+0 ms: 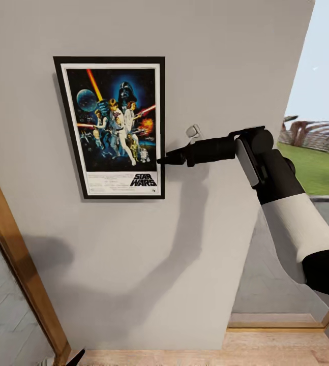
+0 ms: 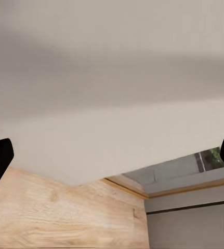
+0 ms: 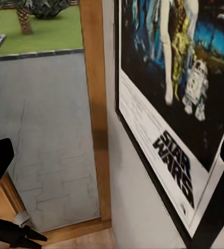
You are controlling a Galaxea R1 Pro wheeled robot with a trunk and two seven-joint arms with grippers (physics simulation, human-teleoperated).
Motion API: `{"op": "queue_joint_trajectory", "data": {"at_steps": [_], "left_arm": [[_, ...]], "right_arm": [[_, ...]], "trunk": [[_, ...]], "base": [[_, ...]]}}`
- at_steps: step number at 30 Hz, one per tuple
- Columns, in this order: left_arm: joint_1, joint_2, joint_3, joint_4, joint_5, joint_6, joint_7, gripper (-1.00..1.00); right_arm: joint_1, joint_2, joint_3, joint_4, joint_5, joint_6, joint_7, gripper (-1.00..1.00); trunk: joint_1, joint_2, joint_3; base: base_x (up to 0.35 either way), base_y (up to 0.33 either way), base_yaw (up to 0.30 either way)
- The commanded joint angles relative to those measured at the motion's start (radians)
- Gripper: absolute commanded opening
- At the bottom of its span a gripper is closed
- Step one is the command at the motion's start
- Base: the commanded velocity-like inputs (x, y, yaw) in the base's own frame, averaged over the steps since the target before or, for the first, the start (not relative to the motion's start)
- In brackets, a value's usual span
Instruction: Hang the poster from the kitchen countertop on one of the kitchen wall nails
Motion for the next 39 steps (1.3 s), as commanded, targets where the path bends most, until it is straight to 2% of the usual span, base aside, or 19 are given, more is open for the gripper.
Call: {"op": "queue_joint_trajectory", "data": {"at_steps": [1, 4, 5, 6, 7, 8, 10, 11, 12, 15, 16, 20, 28, 29, 31, 36, 37, 39], "left_arm": [[0.000, 0.000, -0.008, 0.000, 0.006, -0.008, -0.001, 1.00], [0.000, 0.001, -0.008, 0.000, 0.006, -0.008, -0.001, 1.00], [0.000, 0.001, -0.008, 0.000, 0.006, -0.008, -0.001, 1.00], [0.000, 0.001, -0.008, 0.000, 0.006, -0.008, -0.001, 1.00], [0.000, 0.001, -0.008, 0.001, 0.006, -0.008, 0.000, 1.00], [0.000, 0.001, -0.008, 0.000, 0.006, -0.008, 0.000, 1.00], [0.000, 0.001, -0.008, 0.000, 0.006, -0.008, 0.000, 1.00], [0.000, 0.002, -0.008, 0.000, 0.006, -0.008, 0.001, 1.00], [0.000, 0.003, -0.008, 0.000, 0.006, -0.008, 0.001, 1.00], [0.000, 0.010, -0.008, 0.000, 0.006, -0.008, 0.001, 1.00], [0.000, 0.014, -0.008, 0.000, 0.006, -0.008, 0.002, 1.00], [0.000, 0.018, -0.008, 0.001, 0.006, -0.008, 0.002, 1.00], [0.000, 0.021, -0.008, 0.001, 0.006, -0.008, 0.004, 1.00], [0.000, 0.021, -0.008, 0.001, 0.006, -0.008, 0.005, 1.00], [0.000, 0.021, -0.008, 0.001, 0.006, -0.008, 0.014, 1.00], [0.000, 0.019, -0.010, 0.000, 0.006, -0.010, 0.097, 1.00], [0.000, 0.017, -0.012, -0.001, 0.005, -0.010, 0.138, 1.00], [0.000, 0.016, -0.013, -0.001, 0.004, -0.010, 0.170, 1.00]], "right_arm": [[-0.001, -0.001, 0.002, 0.000, -0.004, 0.005, 0.000, 1.00], [-0.001, -0.001, 0.002, 0.000, -0.005, 0.005, 0.001, 1.00], [0.026, -0.018, 0.004, -0.026, -0.007, 0.002, 0.005, 1.00], [0.035, -0.020, 0.003, -0.029, -0.007, 0.002, 0.006, 1.00], [0.081, -0.032, 0.003, -0.047, -0.008, 0.001, 0.007, 1.00], [0.185, -0.061, -0.001, -0.089, -0.009, -0.010, 0.007, 1.00], [0.208, -0.065, -0.007, -0.094, -0.009, -0.018, 0.008, 1.00], [0.233, -0.068, -0.019, -0.097, -0.010, -0.026, 0.009, 1.00], [0.283, -0.071, -0.045, -0.100, -0.010, -0.033, 0.009, 1.00], [0.350, -0.072, -0.078, -0.102, -0.010, -0.046, 0.011, 1.00], [0.406, -0.073, -0.101, -0.107, -0.010, -0.070, 0.012, 1.00], [0.534, -0.074, -0.132, -0.121, -0.010, -0.151, 0.014, 1.00], [0.775, -0.075, -0.153, -0.128, -0.008, -0.269, 0.014, 1.00], [0.832, -0.076, -0.155, -0.124, -0.007, -0.313, 0.014, 1.00], [0.887, -0.076, -0.157, -0.115, -0.006, -0.370, 0.014, 1.00], [0.993, -0.079, -0.159, -0.034, -0.005, -0.507, 0.014, 1.00], [1.017, -0.082, -0.159, 0.022, -0.004, -0.552, 0.013, 1.00], [1.031, -0.089, -0.159, 0.094, -0.004, -0.597, 0.012, 1.00]], "trunk": [[0.000, -0.001, -0.001], [0.000, -0.001, -0.001], [0.000, -0.001, 0.000], [0.000, -0.001, 0.001], [0.000, -0.001, 0.002], [0.000, -0.001, 0.004], [0.000, -0.001, 0.007], [0.000, -0.001, 0.009], [0.000, -0.001, 0.011], [0.000, -0.001, 0.016], [0.000, -0.001, 0.017], [0.000, -0.001, 0.024], [0.000, -0.001, 0.037], [0.000, -0.001, 0.039], [0.000, -0.001, 0.042], [0.000, -0.001, 0.051], [0.000, -0.001, 0.052], [0.000, -0.001, 0.056]], "base": [[-0.193, 0.000, 0.000], [-0.126, 0.000, 0.000], [-0.201, 0.000, 0.000], [-0.228, 0.000, 0.000], [-0.279, 0.000, 0.000], [-0.057, 0.000, 0.000], [-0.041, 0.000, 0.000], [-0.023, 0.000, 0.000], [-0.012, 0.000, 0.000], [-0.008, 0.000, 0.000], [-0.004, 0.000, 0.000], [-0.002, 0.000, 0.000], [0.000, 0.000, 0.000], [0.000, 0.000, 0.000], [0.000, 0.000, 0.000], [0.000, 0.000, 0.000], [0.000, 0.000, 0.000], [0.000, 0.000, 0.000]]}}
